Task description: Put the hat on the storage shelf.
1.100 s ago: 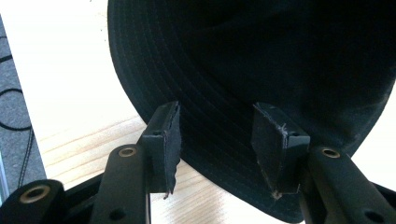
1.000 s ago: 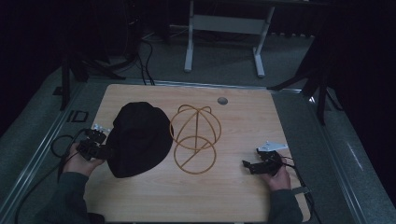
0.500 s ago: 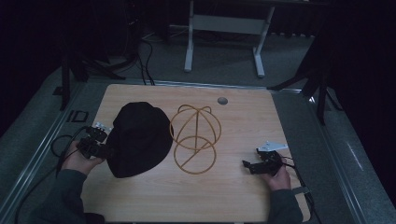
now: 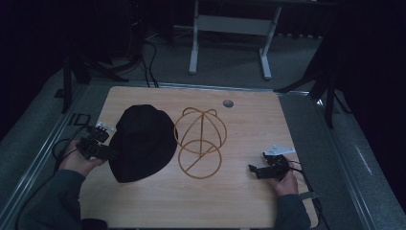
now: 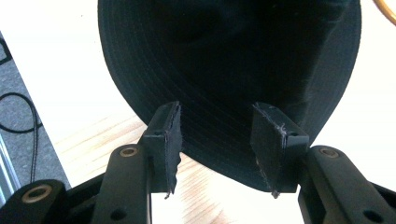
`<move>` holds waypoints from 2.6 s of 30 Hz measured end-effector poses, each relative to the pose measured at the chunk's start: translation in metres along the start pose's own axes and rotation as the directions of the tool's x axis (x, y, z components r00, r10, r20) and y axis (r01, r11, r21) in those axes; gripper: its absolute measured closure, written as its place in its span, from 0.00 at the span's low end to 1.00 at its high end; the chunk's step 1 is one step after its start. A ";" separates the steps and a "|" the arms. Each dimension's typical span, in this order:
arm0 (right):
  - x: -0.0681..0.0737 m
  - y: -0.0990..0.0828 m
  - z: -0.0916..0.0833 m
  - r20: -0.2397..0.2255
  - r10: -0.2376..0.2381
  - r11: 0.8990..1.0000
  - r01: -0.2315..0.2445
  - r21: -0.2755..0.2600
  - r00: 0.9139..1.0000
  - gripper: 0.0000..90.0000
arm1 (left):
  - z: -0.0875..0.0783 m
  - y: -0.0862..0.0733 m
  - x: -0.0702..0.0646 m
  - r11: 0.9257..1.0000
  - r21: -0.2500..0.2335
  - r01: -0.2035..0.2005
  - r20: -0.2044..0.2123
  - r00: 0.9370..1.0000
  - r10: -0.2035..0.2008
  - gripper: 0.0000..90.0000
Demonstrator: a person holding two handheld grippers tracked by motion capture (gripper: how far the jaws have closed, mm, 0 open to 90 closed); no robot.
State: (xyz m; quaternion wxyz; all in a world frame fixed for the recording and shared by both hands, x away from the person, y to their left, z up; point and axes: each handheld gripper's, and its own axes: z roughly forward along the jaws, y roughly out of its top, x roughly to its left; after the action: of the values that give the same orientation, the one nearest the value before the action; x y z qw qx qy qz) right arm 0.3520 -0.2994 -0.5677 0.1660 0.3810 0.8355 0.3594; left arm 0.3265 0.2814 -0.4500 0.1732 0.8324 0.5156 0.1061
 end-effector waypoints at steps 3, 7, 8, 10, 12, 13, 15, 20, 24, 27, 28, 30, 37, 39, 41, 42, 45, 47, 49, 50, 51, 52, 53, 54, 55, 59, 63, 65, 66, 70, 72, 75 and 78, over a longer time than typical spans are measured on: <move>0.000 0.000 0.000 0.000 0.000 1.000 0.000 0.000 1.000 0.14 | -0.003 0.002 -0.002 1.000 0.003 -0.013 0.004 1.000 0.013 0.59; 0.000 0.000 0.000 0.000 0.000 1.000 0.000 0.000 1.000 0.14 | -0.006 0.004 -0.005 1.000 0.003 -0.024 0.010 1.000 0.024 0.59; 0.000 0.000 0.000 0.000 0.000 1.000 0.000 0.000 1.000 0.14 | -0.007 0.004 -0.006 1.000 0.003 -0.027 0.012 1.000 0.027 0.59; 0.000 0.000 0.000 0.000 0.000 1.000 0.000 0.000 1.000 0.14 | -0.008 0.006 -0.007 1.000 0.006 -0.030 0.014 0.999 0.030 0.59; 0.000 0.000 0.000 0.000 0.000 1.000 0.000 0.000 1.000 0.14 | -0.010 0.007 -0.007 0.999 0.010 -0.032 0.013 0.999 0.031 0.59; 0.000 0.000 0.000 0.000 0.000 1.000 0.000 0.000 1.000 0.14 | -0.010 0.008 -0.007 0.999 0.012 -0.031 0.013 0.999 0.031 0.59; 0.000 0.000 0.000 0.000 0.000 1.000 0.000 0.000 1.000 0.14 | -0.012 0.010 -0.008 0.999 0.013 -0.033 0.019 0.999 0.033 0.59; 0.000 0.000 0.000 0.000 0.000 1.000 0.000 0.000 1.000 0.14 | -0.015 0.014 -0.010 0.999 0.011 -0.038 0.027 0.999 0.037 0.59; 0.000 0.000 0.000 0.000 0.000 1.000 0.000 0.000 1.000 0.14 | -0.016 0.017 -0.011 0.999 0.012 -0.036 0.035 0.999 0.036 0.60; 0.000 0.000 0.000 0.000 0.001 1.000 -0.001 -0.001 1.000 0.14 | -0.016 0.020 -0.013 0.999 0.019 -0.048 0.047 0.998 0.047 0.64; 0.000 0.000 0.000 0.000 0.001 1.000 -0.001 0.000 1.000 0.14 | -0.016 0.021 -0.014 0.999 0.020 -0.048 0.048 0.998 0.047 0.65; 0.000 0.000 0.000 0.000 0.002 1.000 -0.002 0.000 1.000 0.14 | -0.015 0.024 -0.015 0.998 0.029 -0.052 0.042 0.998 0.051 0.66; 0.000 0.000 0.000 0.000 0.002 1.000 -0.002 0.000 1.000 0.14 | -0.007 0.036 -0.017 0.997 0.055 -0.052 0.048 0.998 0.049 0.68; 0.000 0.000 0.000 0.000 0.000 1.000 0.000 0.000 1.000 0.14 | -0.005 0.039 -0.018 0.997 0.062 -0.053 0.043 0.998 0.051 0.69; 0.000 0.000 0.000 0.000 0.000 1.000 0.000 0.000 1.000 0.14 | -0.002 0.044 -0.017 0.995 0.075 -0.059 0.049 0.997 0.056 0.70; 0.000 0.000 0.000 0.000 0.000 1.000 0.000 0.000 1.000 0.14 | 0.000 0.045 -0.017 0.995 0.079 -0.059 0.051 0.997 0.055 0.71; 0.000 0.000 0.000 0.000 0.000 1.000 0.000 0.000 1.000 0.14 | 0.003 0.051 -0.018 0.994 0.093 -0.062 0.058 0.997 0.057 0.73; 0.000 0.000 0.000 0.000 0.000 1.000 0.000 0.000 1.000 0.14 | 0.005 0.055 -0.019 0.993 0.101 -0.065 0.056 0.997 0.060 0.73; 0.000 0.000 0.000 0.000 0.001 1.000 -0.001 0.000 1.000 0.14 | 0.008 0.060 -0.021 0.991 0.113 -0.068 0.048 0.997 0.063 0.74; 0.000 0.000 0.000 0.000 0.000 1.000 0.000 0.000 1.000 0.14 | 0.010 0.062 -0.022 0.990 0.124 -0.072 0.043 0.997 0.067 0.74; 0.000 0.000 0.000 0.000 0.000 1.000 0.000 0.000 1.000 0.14 | 0.013 0.064 -0.023 0.988 0.135 -0.072 0.041 0.997 0.067 0.74; 0.000 0.000 0.000 0.000 0.000 1.000 0.000 0.000 1.000 0.14 | 0.015 0.066 -0.023 0.987 0.146 -0.073 0.038 0.997 0.068 0.74; 0.000 0.000 0.000 0.000 0.000 1.000 0.000 0.000 1.000 0.14 | 0.017 0.068 -0.023 0.985 0.155 -0.073 0.034 0.997 0.069 0.74; 0.000 0.000 0.000 0.000 0.000 1.000 0.000 0.000 1.000 0.14 | 0.017 0.068 -0.023 0.985 0.155 -0.073 0.034 0.997 0.069 0.74; 0.000 0.000 0.000 0.000 0.000 1.000 0.000 0.000 1.000 0.14 | 0.019 0.070 -0.022 0.985 0.161 -0.062 0.034 0.998 0.057 0.74; 0.000 0.000 0.000 0.000 0.000 1.000 0.000 0.000 1.000 0.14 | 0.021 0.071 -0.020 0.983 0.174 -0.054 0.036 0.998 0.049 0.77; 0.000 0.000 0.000 0.000 0.000 1.000 0.000 0.000 1.000 0.14 | 0.022 0.072 -0.019 0.981 0.185 -0.064 0.034 0.998 0.059 0.89; 0.000 0.000 0.000 0.000 0.000 1.000 0.000 0.000 1.000 0.14 | 0.022 0.072 -0.019 0.982 0.175 -0.068 0.023 0.998 0.065 0.93; 0.000 0.000 0.000 0.000 0.000 1.000 0.000 0.000 1.000 0.14 | 0.022 0.072 -0.019 0.982 0.174 -0.073 0.018 0.997 0.071 0.94; 0.000 0.000 0.000 0.000 0.000 1.000 0.000 0.001 1.000 0.14 | 0.020 0.072 -0.017 0.981 0.175 -0.081 0.019 0.997 0.079 0.95; 0.000 0.000 0.000 0.000 0.001 1.000 -0.001 0.000 1.000 0.14 | 0.019 0.072 -0.017 0.981 0.175 -0.083 0.020 0.997 0.080 0.95; 0.000 0.000 0.000 0.000 0.000 1.000 0.000 0.000 1.000 0.14 | 0.018 0.072 -0.015 0.981 0.175 -0.079 0.018 0.997 0.077 0.96; 0.000 0.000 0.000 0.000 0.000 1.000 0.000 0.000 1.000 0.14 | 0.015 0.071 -0.014 0.981 0.178 -0.081 0.019 0.997 0.079 0.96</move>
State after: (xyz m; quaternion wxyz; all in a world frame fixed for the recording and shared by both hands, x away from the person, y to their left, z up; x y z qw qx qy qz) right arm 0.3520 -0.2993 -0.5677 0.1658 0.3811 0.8355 0.3594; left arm 0.3838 0.2372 -0.4360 0.0962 0.8653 0.4882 0.0613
